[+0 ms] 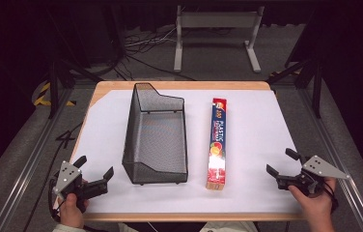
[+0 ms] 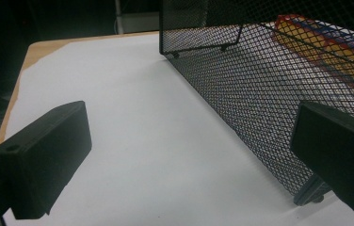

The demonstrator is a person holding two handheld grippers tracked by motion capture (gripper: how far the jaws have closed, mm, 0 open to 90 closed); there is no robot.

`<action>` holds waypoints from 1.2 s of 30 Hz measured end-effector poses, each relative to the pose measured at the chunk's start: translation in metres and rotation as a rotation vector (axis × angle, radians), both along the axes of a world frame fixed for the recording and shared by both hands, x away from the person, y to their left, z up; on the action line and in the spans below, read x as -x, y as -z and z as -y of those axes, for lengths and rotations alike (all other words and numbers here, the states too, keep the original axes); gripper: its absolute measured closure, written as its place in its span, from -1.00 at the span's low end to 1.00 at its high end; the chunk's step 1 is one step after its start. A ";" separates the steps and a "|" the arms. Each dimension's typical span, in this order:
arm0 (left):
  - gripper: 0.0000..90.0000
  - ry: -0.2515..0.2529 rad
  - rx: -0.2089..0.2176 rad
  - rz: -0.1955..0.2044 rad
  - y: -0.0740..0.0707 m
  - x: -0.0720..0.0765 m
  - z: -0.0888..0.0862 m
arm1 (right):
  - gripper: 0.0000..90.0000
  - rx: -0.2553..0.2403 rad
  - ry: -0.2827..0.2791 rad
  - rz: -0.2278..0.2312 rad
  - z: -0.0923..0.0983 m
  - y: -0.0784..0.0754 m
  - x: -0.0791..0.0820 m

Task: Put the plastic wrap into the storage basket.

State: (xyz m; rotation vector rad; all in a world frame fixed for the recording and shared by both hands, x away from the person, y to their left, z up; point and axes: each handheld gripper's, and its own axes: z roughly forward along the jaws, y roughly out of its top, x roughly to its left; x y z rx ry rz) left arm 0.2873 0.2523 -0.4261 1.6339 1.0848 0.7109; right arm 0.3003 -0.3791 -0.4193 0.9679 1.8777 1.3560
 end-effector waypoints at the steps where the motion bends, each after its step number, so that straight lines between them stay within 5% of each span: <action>1: -1.00 -0.006 0.008 0.002 -0.001 0.001 0.001 | -0.86 0.002 -0.002 0.006 0.000 -0.001 0.000; 6: -1.00 -0.005 0.044 0.024 -0.006 0.002 0.000 | -0.88 0.000 0.008 0.021 -0.001 -0.003 0.003; 14: -1.00 -0.007 -0.022 0.042 -0.005 0.005 0.005 | -0.86 -0.005 -0.001 0.026 0.000 -0.003 0.002; 21: -1.00 -0.009 -0.031 0.031 -0.003 0.004 0.006 | -0.82 0.019 -0.006 0.042 -0.008 -0.010 0.000; 36: -1.00 -0.007 -0.045 0.034 -0.001 0.004 0.008 | -0.35 -0.031 -0.040 -0.038 -0.013 -0.042 -0.014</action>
